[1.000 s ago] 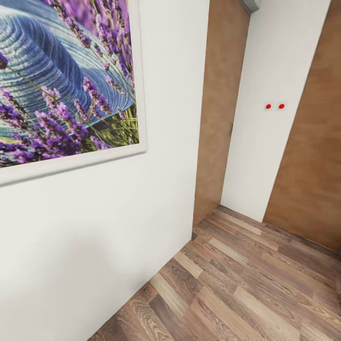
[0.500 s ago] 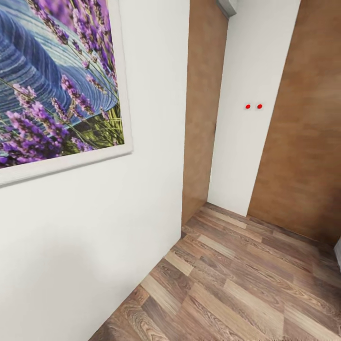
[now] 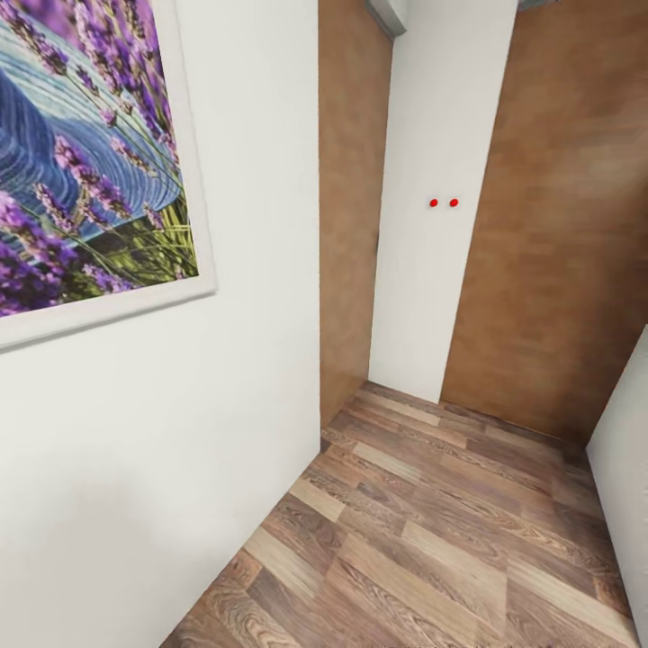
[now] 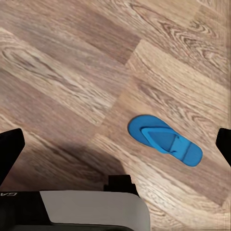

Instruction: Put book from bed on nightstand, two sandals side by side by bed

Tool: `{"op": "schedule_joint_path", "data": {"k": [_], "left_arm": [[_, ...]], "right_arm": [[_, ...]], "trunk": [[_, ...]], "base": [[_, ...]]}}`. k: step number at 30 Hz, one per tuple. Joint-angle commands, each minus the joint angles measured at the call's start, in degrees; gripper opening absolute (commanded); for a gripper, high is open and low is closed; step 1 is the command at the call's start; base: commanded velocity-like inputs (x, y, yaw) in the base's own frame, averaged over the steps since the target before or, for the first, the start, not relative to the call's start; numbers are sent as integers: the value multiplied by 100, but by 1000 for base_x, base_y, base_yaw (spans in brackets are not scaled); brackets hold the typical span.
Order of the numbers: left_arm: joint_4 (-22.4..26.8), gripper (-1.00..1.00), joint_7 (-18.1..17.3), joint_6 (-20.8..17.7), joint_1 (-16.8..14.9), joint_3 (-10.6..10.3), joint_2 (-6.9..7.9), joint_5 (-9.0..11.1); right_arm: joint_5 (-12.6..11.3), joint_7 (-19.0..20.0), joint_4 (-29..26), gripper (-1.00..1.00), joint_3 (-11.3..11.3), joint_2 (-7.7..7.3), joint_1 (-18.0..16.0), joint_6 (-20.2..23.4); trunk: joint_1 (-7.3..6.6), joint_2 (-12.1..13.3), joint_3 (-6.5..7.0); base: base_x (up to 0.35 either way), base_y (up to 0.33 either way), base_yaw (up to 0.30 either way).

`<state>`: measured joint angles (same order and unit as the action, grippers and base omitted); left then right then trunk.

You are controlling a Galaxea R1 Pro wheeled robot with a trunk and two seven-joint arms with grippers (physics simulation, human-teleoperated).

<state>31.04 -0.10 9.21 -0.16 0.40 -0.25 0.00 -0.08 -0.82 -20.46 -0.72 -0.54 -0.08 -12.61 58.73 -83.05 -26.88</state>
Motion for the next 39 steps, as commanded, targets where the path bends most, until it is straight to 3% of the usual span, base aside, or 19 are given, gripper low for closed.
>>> {"op": "schedule_joint_path", "data": {"k": [1, 11, 39], "left_arm": [[-1, 100, 0, 14, -2, 4, -1, 0], [-1, 100, -1, 16, -2, 4, -1, 0], [-1, 100, 0, 15, -2, 4, -1, 0]], "right_arm": [[-1, -5, -2, 100, -7, 1, -1, -13], [-1, -4, -2, 100, -7, 1, -1, -13], [-1, -3, -2, 100, -7, 1, -1, -13]], "trunk": [[0, -3, -5], [0, -3, -5], [0, -3, -5]], "base": [[33, 0, -218], [124, 0, -215], [2, 0, -208]]}}
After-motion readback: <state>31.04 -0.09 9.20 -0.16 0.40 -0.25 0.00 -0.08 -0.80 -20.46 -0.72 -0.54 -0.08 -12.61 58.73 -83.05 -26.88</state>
